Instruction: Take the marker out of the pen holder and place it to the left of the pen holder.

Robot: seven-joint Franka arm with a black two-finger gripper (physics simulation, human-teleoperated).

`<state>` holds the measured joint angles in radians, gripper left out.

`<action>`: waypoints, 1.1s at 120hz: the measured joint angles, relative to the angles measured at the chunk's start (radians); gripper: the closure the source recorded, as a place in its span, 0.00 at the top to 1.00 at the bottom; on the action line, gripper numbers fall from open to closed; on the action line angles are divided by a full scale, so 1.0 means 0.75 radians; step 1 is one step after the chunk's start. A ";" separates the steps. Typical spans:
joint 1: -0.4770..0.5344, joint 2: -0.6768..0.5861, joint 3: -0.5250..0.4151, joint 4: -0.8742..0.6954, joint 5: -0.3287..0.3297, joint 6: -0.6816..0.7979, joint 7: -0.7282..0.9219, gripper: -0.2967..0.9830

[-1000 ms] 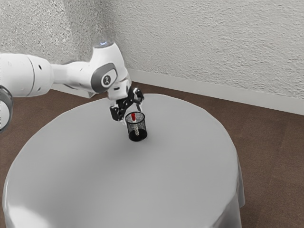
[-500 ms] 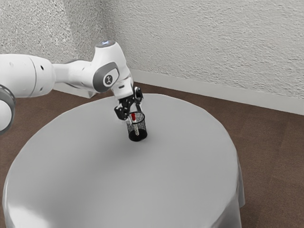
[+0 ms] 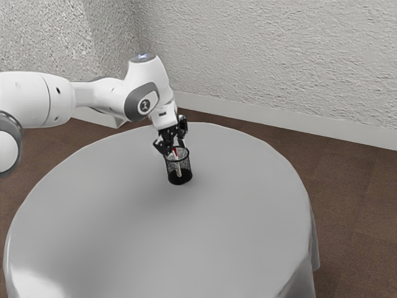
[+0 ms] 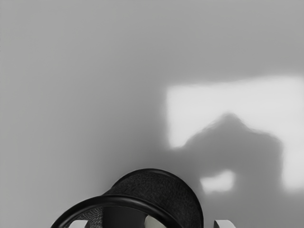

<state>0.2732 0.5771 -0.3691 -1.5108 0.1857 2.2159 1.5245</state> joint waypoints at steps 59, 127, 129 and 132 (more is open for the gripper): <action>0.009 0.003 -0.001 0.001 0.038 0.001 0.015 0.34; 0.004 -0.009 -0.002 0.001 0.048 0.021 0.027 0.17; 0.005 -0.012 -0.002 0.001 0.048 0.022 0.027 0.16; 0.005 -0.018 -0.002 0.001 0.048 0.024 0.027 0.16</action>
<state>0.2771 0.5638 -0.3707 -1.5104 0.2217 2.2336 1.5450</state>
